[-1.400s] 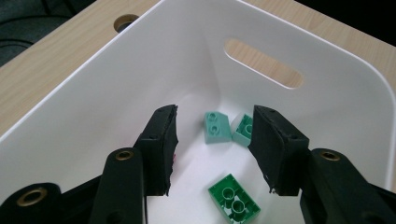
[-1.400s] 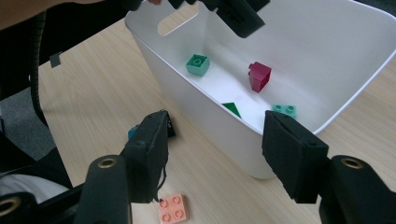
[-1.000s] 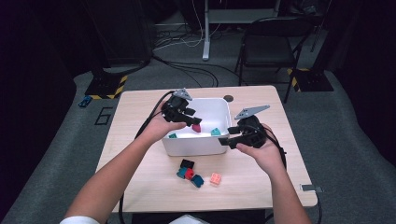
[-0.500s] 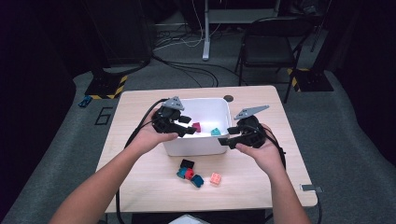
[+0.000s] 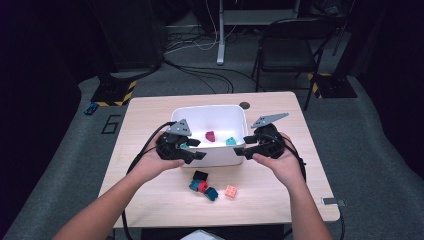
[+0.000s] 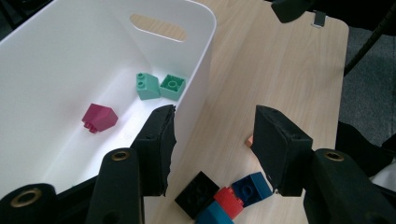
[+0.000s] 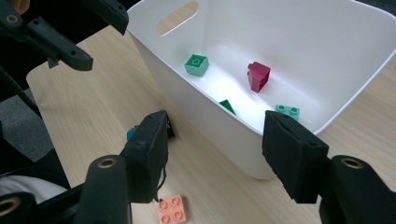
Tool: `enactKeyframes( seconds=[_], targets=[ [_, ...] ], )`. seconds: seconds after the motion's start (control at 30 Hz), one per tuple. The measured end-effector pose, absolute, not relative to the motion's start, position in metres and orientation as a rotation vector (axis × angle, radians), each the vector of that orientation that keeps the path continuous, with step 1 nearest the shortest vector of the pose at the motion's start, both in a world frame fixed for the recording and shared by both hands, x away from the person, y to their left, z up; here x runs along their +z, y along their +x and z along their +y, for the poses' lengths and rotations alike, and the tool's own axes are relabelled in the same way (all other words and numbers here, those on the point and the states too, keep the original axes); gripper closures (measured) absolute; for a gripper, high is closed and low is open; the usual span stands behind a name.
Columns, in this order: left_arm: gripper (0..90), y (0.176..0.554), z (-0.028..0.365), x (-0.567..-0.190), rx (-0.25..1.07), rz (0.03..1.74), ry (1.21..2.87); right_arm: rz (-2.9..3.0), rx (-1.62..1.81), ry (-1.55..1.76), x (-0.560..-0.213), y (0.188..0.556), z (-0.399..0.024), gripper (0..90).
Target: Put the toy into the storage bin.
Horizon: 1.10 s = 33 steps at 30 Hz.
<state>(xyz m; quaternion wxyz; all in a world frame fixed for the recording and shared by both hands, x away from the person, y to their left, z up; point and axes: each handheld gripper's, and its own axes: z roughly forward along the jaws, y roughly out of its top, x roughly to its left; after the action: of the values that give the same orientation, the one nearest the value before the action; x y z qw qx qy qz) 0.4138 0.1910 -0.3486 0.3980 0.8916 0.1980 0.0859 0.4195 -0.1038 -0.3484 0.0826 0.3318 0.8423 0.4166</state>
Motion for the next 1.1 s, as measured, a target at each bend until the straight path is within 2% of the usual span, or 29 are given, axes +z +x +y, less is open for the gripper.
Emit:
enactKeyframes(
  seconds=[0.7,1.1],
  targets=[
    [48.1,0.396,0.204,-0.413,0.188,0.528,2.285,2.511,1.246,0.989,-0.348,0.419,-0.103,39.8],
    [48.2,0.393,0.207,-0.455,0.128,0.526,2.329,2.512,1.242,0.994,-0.350,0.420,-0.102,39.6]
  ],
)
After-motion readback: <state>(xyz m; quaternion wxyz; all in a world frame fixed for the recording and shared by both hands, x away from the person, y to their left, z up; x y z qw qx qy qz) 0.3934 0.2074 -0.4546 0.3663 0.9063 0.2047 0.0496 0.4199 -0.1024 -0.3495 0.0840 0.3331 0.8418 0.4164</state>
